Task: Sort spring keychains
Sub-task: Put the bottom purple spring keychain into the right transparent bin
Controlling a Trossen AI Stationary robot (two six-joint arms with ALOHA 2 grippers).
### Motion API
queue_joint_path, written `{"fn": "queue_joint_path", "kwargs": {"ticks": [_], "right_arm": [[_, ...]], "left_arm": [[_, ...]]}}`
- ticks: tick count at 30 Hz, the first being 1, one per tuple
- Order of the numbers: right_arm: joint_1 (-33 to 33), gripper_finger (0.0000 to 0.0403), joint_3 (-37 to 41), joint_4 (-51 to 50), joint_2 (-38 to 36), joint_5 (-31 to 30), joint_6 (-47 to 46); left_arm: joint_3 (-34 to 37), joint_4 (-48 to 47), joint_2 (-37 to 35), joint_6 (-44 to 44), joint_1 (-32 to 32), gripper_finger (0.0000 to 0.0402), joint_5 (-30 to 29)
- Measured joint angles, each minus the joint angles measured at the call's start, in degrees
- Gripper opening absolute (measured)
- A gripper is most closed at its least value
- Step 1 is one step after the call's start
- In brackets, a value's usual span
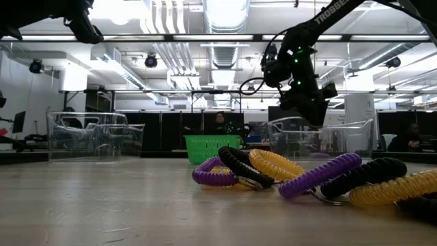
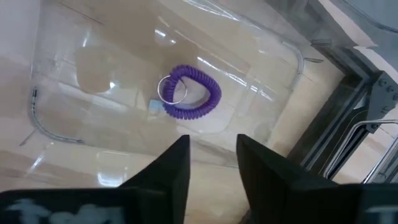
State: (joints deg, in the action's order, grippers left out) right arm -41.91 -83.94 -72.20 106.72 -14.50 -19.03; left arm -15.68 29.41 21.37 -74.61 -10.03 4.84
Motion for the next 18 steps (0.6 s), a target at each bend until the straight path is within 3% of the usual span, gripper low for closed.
{"fn": "queue_joint_path", "kwargs": {"ticks": [7,18], "right_arm": [[0.0,0.0156,-0.07,-1.14,-0.15,0.0,-0.02],[0.02,0.0164,-0.07,-2.82,-0.29,0.72,-0.02]], "left_arm": [[0.0,0.02,0.0,0.0,-0.01,0.0003,0.0],[0.0,0.02,0.0,-0.02,-0.01,0.0003,0.0]]}}
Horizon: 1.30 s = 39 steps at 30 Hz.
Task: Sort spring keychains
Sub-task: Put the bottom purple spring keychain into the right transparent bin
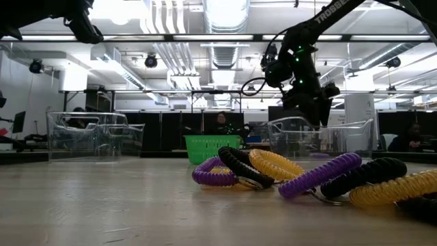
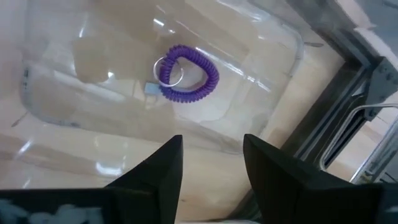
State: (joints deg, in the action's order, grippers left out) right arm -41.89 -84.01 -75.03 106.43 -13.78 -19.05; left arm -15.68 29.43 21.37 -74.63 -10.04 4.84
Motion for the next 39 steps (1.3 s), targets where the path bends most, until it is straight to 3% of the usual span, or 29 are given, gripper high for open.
{"fn": "queue_joint_path", "kwargs": {"ticks": [15,29,39], "right_arm": [[5.18,0.0164,-4.84,0.08,-3.34,3.82,1.05],[20.38,0.0164,-12.19,0.2,-4.08,5.38,0.99],[31.57,0.0164,-14.23,1.44,-4.08,6.8,-4.55]], "left_arm": [[0.0,-0.04,-0.02,0.02,0.01,0.0003,0.0],[0.0,-0.07,-0.02,0.02,0.0,0.0003,0.02],[0.0,-0.1,-0.02,-0.03,0.02,0.0003,0.02]]}}
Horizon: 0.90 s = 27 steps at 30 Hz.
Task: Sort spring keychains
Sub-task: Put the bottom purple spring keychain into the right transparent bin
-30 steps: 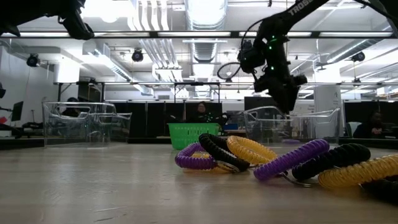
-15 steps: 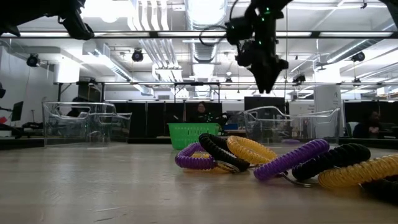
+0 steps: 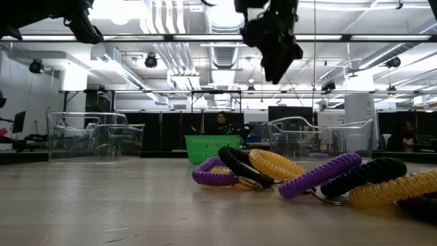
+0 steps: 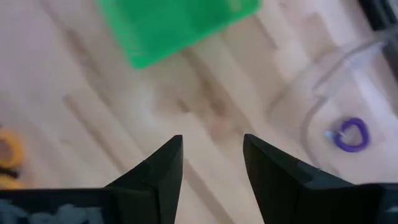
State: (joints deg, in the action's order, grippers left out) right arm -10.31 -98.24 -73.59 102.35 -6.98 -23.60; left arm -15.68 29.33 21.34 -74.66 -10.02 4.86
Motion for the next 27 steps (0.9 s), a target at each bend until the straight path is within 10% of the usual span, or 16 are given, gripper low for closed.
{"fn": "queue_joint_path", "kwargs": {"ticks": [27], "right_arm": [[26.95,0.0164,0.21,18.85,0.02,8.98,-6.34]], "left_arm": [[0.0,-0.15,0.0,-0.87,0.0,0.0003,0.82]]}}
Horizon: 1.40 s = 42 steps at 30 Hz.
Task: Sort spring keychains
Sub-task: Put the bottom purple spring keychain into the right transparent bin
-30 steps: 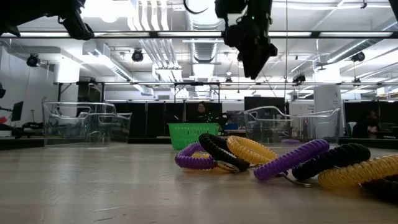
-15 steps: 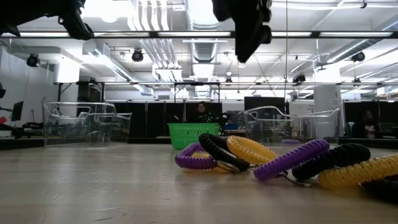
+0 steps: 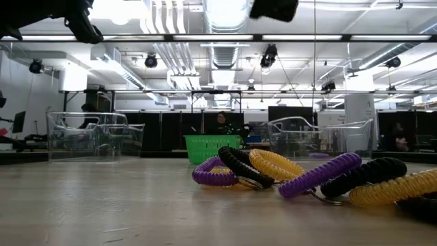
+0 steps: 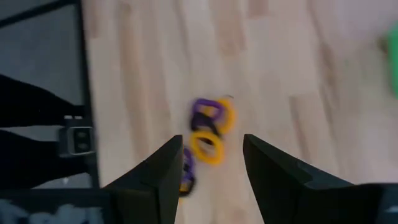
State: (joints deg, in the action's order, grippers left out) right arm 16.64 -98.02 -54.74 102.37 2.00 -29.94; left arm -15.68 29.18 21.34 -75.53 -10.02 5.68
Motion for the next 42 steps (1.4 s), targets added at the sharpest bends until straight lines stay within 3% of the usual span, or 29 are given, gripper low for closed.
{"fn": "queue_joint_path", "kwargs": {"ticks": [5,20,42], "right_arm": [[3.62,0.0164,1.26,5.92,0.02,-0.22,-1.4],[7.15,0.0164,7.33,11.16,0.92,0.48,-19.32],[9.01,0.0164,7.39,10.64,15.32,8.45,-13.19]], "left_arm": [[0.0,-0.32,0.0,-0.02,-0.01,0.0003,0.29],[0.0,-0.66,0.0,0.15,0.0,0.0003,0.98],[0.0,-0.89,0.0,0.04,0.0,0.0003,0.95]]}}
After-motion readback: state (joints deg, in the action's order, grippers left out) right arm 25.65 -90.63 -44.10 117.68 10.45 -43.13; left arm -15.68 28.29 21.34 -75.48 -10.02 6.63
